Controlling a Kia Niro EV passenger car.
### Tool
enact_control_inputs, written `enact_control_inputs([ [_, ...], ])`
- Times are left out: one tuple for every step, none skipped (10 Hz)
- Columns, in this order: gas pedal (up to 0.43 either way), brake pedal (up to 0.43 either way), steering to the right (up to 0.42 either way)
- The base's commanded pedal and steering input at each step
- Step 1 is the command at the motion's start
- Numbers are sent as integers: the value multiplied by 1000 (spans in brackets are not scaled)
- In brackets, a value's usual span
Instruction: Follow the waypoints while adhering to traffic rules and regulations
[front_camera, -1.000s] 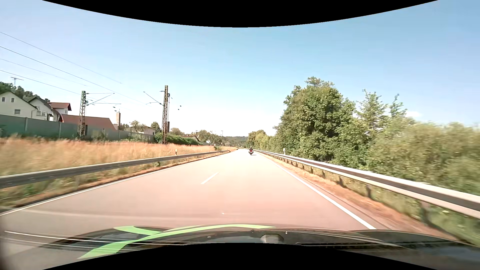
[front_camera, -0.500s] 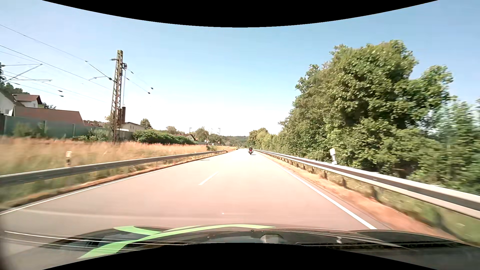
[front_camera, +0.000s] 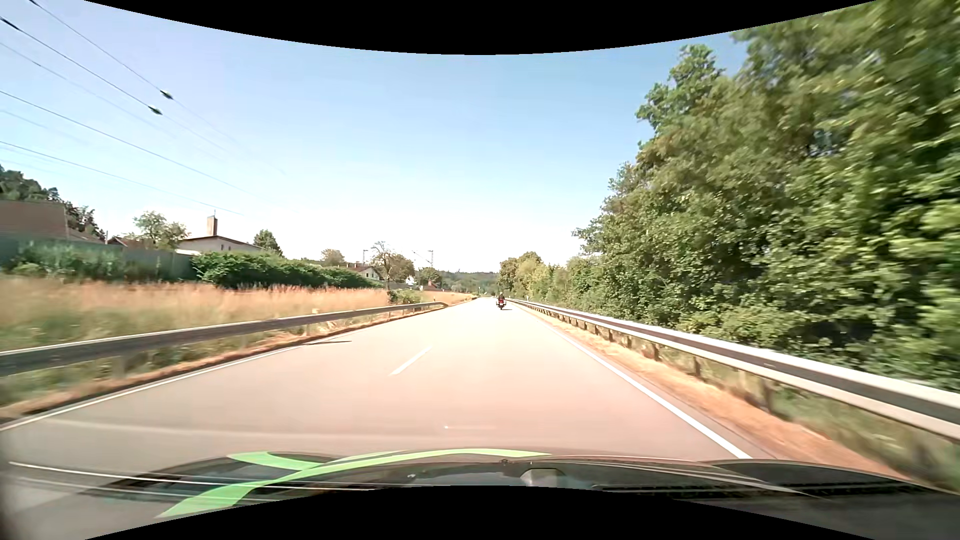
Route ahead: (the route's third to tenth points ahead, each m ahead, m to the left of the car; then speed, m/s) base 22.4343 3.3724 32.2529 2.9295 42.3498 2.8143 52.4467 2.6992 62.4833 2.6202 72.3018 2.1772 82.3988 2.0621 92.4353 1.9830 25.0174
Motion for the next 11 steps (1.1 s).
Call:
enact_control_inputs([
  [280, 0, -4],
  [280, 0, -3],
  [280, 0, -4],
  [280, 0, -3],
  [280, 0, -4],
  [280, 0, -4],
  [280, 0, -4],
  [280, 0, -4],
  [280, 0, -3],
  [280, 0, -3],
  [280, 0, -4],
])
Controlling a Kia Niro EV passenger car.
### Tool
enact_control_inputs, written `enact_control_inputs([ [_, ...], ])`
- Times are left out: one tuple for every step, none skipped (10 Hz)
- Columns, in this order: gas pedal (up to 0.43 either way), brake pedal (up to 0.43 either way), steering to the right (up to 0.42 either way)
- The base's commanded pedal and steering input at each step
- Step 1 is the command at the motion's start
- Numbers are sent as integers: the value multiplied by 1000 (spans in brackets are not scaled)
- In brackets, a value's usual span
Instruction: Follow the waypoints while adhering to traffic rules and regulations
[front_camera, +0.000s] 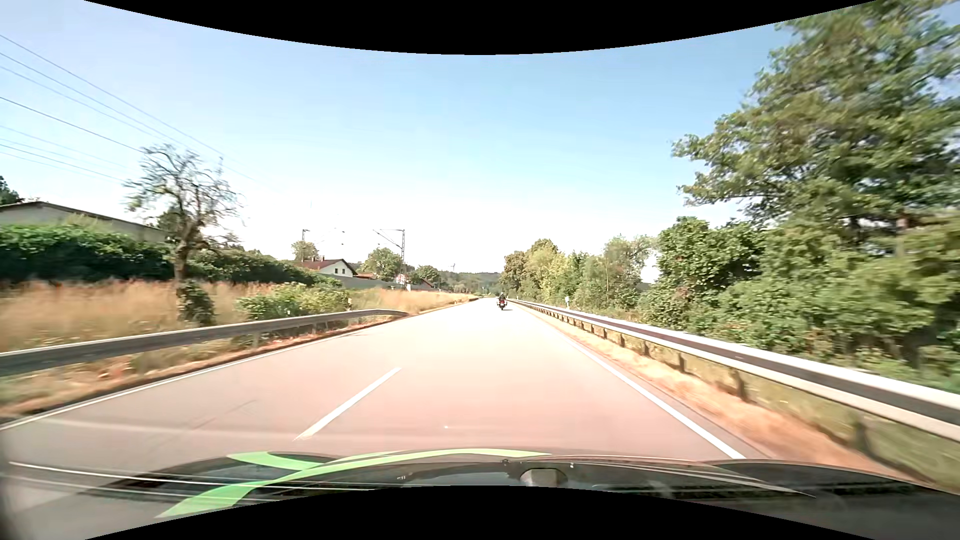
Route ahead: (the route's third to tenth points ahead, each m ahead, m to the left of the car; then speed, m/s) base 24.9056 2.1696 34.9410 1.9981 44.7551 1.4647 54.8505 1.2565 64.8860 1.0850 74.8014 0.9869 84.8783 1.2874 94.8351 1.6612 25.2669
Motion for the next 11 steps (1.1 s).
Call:
enact_control_inputs([
  [280, 0, -3],
  [248, 0, -4],
  [228, 0, -4],
  [220, 0, -4],
  [220, 0, -3],
  [220, 0, -3],
  [220, 0, -3],
  [220, 0, -3],
  [220, 0, -4],
  [220, 0, -3],
  [220, 0, -3],
])
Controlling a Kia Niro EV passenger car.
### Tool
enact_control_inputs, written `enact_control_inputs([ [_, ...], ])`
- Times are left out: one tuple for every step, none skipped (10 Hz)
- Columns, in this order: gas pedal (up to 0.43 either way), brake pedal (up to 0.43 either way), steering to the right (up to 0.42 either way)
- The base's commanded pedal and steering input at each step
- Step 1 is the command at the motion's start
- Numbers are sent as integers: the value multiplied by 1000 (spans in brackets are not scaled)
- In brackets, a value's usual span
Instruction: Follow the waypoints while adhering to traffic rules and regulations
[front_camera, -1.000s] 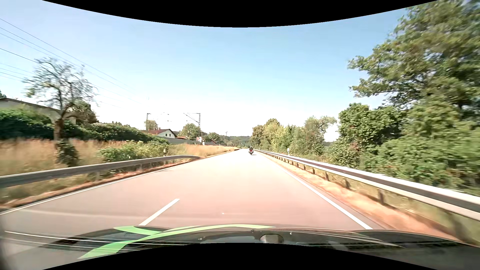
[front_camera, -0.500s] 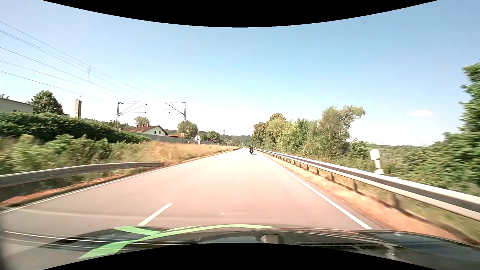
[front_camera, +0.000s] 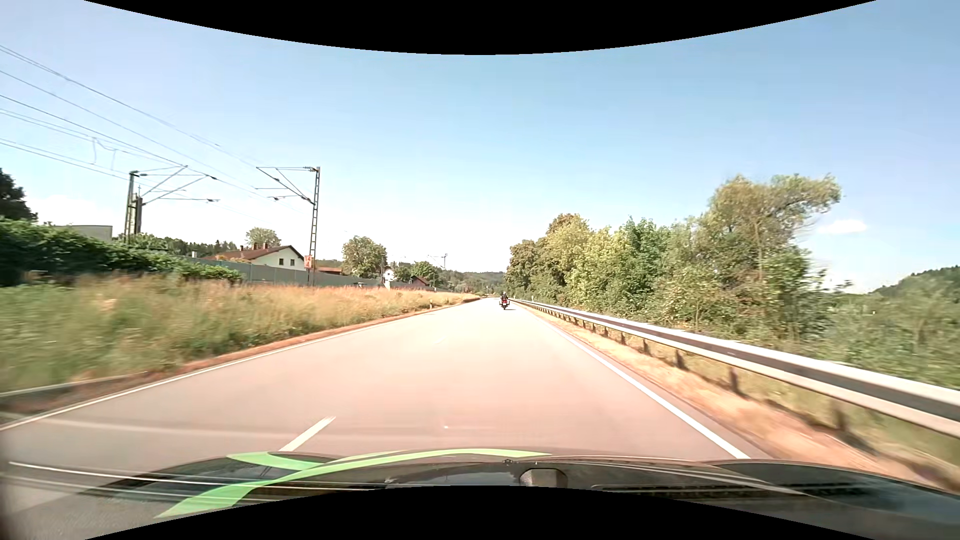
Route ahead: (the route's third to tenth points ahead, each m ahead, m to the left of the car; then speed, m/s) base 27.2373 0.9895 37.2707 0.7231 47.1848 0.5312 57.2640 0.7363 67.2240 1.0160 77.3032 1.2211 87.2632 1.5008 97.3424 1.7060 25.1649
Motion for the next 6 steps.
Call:
enact_control_inputs([
  [220, 0, -4],
  [220, 0, -4],
  [220, 0, -3],
  [220, 0, -3],
  [220, 0, -3],
  [220, 0, -4],
])
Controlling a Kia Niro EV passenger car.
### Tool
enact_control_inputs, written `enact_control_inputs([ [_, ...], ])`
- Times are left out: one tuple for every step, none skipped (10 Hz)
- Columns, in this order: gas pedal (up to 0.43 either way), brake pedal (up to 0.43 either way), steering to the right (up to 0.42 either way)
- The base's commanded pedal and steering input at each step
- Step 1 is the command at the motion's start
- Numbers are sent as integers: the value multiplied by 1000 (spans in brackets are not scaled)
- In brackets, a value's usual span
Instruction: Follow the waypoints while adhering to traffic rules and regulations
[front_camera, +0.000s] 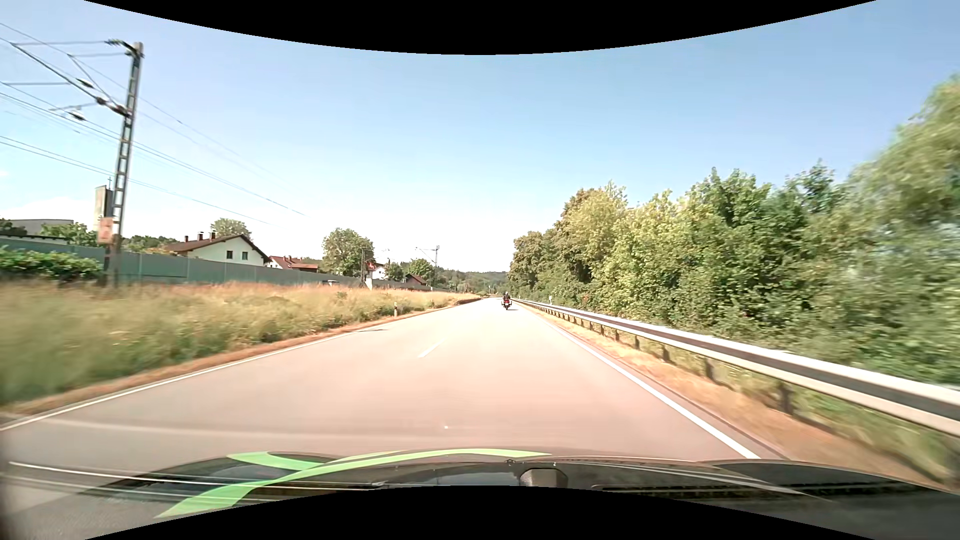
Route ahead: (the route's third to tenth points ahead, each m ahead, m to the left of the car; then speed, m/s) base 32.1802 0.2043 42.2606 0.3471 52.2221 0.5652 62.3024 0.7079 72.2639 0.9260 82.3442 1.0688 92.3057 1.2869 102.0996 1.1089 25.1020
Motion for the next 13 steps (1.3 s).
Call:
enact_control_inputs([
  [220, 0, -3],
  [220, 0, -3],
  [220, 0, -3],
  [209, 0, -3],
  [209, 0, -4],
  [209, 0, -4],
  [209, 0, -3],
  [220, 0, -3],
  [228, 0, -3],
  [228, 0, -3],
  [240, 0, -2],
  [248, 0, -2],
  [248, 0, -1],
])
